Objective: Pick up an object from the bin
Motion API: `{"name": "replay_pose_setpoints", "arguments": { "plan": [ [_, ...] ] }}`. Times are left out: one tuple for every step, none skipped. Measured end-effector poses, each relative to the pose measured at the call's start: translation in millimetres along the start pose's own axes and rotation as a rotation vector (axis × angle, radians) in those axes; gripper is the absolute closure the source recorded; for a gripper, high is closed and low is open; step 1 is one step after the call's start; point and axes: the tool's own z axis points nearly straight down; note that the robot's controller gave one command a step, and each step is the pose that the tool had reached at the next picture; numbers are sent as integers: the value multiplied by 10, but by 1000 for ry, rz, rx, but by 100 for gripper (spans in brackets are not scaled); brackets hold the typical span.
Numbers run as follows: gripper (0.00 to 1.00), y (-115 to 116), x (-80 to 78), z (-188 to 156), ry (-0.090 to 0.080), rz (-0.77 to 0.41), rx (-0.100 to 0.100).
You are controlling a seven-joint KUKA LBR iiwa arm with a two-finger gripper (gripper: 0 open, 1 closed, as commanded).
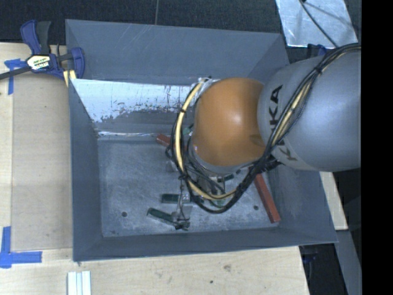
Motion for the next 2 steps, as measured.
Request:
{"name": "replay_pose_setpoints", "arguments": {
  "plan": [
    [0,-424,-150,1065,-1,-54,1],
    [100,-401,-156,1014,-1,-56,-1]
  ]
}}
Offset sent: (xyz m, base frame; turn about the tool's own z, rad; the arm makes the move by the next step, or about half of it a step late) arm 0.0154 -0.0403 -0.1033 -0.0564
